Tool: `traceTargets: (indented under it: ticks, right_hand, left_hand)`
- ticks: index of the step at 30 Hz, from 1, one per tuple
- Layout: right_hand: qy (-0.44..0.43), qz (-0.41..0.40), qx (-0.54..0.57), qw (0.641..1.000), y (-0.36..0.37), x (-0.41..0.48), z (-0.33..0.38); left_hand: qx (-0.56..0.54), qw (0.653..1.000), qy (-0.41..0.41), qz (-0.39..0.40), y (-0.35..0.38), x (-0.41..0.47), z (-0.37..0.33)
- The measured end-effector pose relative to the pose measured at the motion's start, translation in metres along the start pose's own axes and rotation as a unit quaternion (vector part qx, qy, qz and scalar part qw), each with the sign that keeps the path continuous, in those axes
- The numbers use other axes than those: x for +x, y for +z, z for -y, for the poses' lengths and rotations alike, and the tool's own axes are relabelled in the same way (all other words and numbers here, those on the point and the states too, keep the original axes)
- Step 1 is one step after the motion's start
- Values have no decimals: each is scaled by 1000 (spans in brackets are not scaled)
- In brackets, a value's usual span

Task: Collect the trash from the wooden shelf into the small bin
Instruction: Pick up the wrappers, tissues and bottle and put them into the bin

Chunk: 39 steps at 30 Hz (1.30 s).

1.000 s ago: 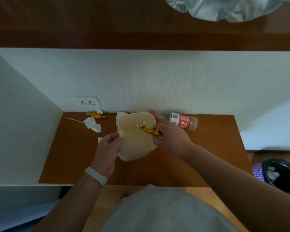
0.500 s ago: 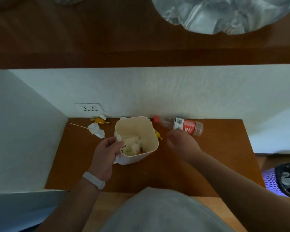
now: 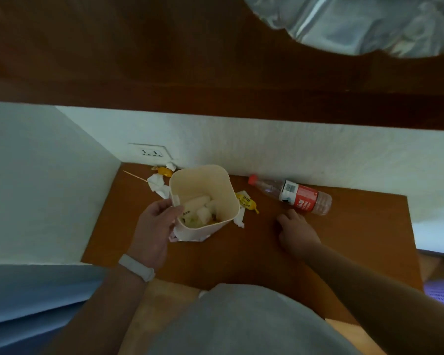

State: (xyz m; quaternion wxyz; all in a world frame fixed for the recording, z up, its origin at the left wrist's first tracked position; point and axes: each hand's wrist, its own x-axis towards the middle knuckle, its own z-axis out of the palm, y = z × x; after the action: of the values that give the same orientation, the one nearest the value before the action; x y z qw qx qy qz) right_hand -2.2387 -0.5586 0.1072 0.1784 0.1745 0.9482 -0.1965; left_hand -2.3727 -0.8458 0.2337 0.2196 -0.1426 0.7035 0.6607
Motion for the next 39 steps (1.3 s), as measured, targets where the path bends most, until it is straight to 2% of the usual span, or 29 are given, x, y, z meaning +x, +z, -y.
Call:
traceTargets:
  ticks: [9,15,19,24,28,32,39]
  right_hand:
    - [-18,-12,73,997,-11,-11,35]
    - [-32,-127,168,977,-54,-30,90]
    - [-111,-215,208,948,-79,-44,135]
    - [-217,-177,137,950,-77,-53,183]
    - [-252,-159,106,949,-63,-59,206]
    - [-244,-164,115,949,-51,-61,216]
    - [-166,-133,63,975,-21,-51,220]
  left_hand:
    - [-15,1000,-1,-4,-6,-18,7]
    - [-15,1000,2,-3,-23,-24,13]
    - [-21,1000,6,-1,-37,-25,17]
    - [-38,999,6,14,-54,-31,23]
    - [-49,999,4,13,-72,-34,25]
    - [-52,999,1,5,-98,-32,27]
    - [-93,995,13,-14,-161,-23,26]
